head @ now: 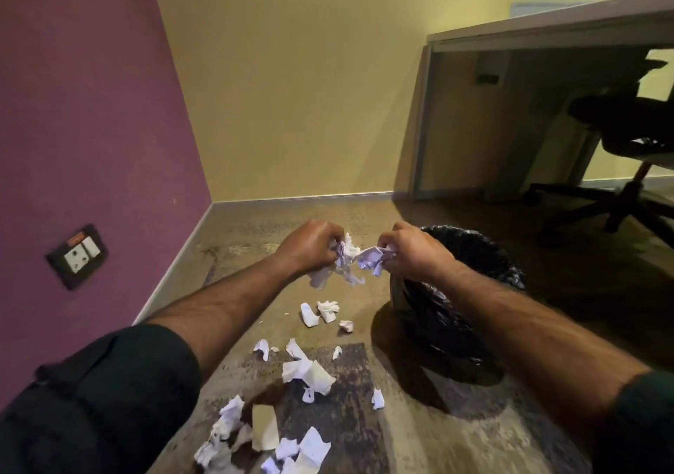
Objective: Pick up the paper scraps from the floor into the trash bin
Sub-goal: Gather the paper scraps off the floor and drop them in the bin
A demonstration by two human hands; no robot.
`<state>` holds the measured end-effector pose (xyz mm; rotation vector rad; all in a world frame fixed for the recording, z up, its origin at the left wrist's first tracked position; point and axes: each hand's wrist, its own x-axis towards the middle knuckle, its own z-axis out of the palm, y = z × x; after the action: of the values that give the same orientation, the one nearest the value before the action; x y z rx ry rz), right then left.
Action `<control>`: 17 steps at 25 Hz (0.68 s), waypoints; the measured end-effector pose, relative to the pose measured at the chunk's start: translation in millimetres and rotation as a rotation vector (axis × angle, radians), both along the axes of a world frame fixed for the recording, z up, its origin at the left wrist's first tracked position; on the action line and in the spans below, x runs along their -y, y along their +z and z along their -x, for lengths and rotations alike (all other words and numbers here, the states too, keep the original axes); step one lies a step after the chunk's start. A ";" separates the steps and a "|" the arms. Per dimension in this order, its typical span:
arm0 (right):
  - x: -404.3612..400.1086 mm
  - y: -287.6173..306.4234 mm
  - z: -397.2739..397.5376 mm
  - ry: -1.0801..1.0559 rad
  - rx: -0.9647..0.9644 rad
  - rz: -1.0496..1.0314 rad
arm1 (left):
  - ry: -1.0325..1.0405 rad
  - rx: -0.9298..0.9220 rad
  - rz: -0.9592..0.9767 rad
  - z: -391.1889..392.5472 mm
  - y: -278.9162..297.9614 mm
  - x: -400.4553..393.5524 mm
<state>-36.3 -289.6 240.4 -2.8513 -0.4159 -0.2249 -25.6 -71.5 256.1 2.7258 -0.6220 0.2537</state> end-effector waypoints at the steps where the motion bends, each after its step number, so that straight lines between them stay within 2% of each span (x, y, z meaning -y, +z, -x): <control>1: 11.4 3.8 -0.9 -0.019 0.003 0.003 | -0.009 0.010 0.010 -4.1 3.6 8.5; 10: 110.3 9.8 -14.2 -0.232 0.032 -0.004 | -0.067 -0.007 0.114 -35.9 2.0 113.0; 17: 156.1 -9.7 -19.1 -0.353 0.028 -0.060 | -0.102 0.015 0.131 -63.4 2.4 172.5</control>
<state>-17.1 -445.7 230.7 -2.8454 0.0928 -0.3357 37.7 -244.1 258.5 2.5610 -0.7208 0.2799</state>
